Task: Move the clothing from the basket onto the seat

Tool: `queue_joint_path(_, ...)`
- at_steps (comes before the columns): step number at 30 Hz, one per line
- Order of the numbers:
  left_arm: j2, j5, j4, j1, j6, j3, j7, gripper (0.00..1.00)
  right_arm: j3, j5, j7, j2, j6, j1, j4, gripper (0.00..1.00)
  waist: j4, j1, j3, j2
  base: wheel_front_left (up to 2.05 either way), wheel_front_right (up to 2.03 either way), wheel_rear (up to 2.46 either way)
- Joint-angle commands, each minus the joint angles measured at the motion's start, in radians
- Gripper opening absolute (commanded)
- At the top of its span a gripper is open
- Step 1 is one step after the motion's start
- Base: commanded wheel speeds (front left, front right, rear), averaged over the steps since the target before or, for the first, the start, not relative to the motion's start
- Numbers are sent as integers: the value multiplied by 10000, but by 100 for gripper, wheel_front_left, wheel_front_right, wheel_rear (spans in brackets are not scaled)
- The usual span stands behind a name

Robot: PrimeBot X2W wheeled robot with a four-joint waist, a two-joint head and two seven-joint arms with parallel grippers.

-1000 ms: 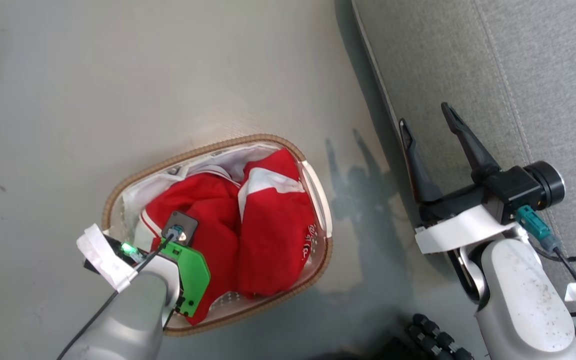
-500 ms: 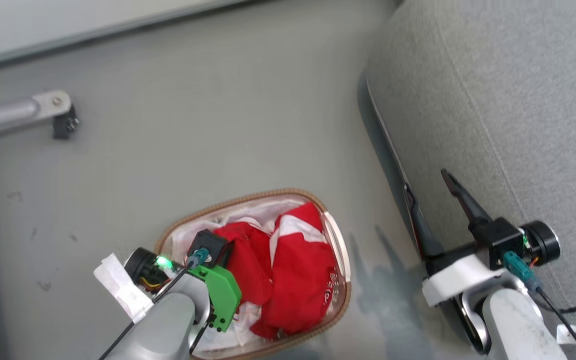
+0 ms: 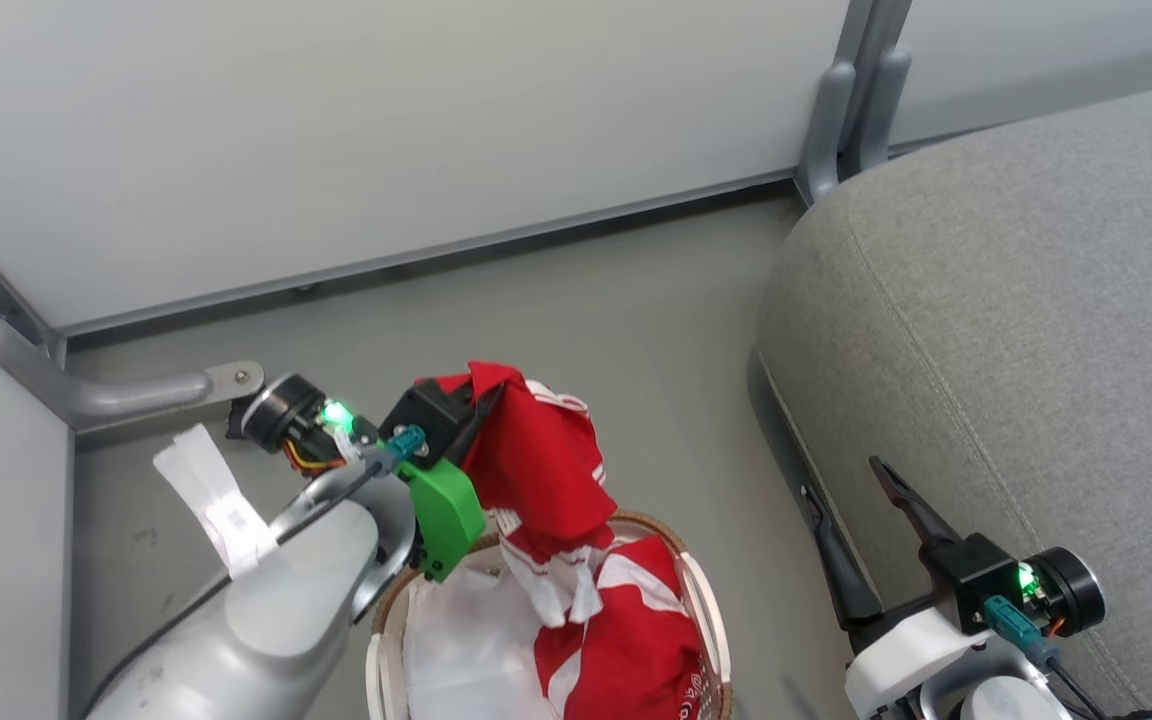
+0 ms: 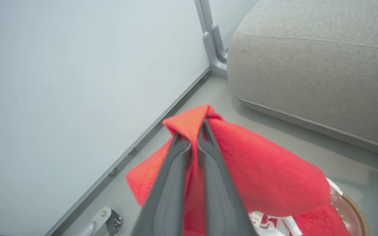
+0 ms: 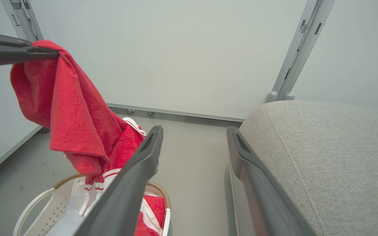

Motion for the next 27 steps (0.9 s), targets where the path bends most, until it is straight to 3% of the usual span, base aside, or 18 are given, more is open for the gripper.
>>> queue_joint_path(1,202,-89,-301,-313,-25,-56,102,0,-3,-25,-25,-44,-10,192,25,100,250,1,-909,0,0,0,0)
queue_joint_path(11,999,-99,-1992,-2059,-24,-264,1150,0,482,170,-23,-42,-8,-183,-32,100,239,1,-1317,0,0,0,0)
queue_joint_path(27,1147,-450,-2948,-3576,-23,-1035,2180,0,2170,633,-25,-45,-8,-720,218,100,636,1,-1701,0,0,0,0)
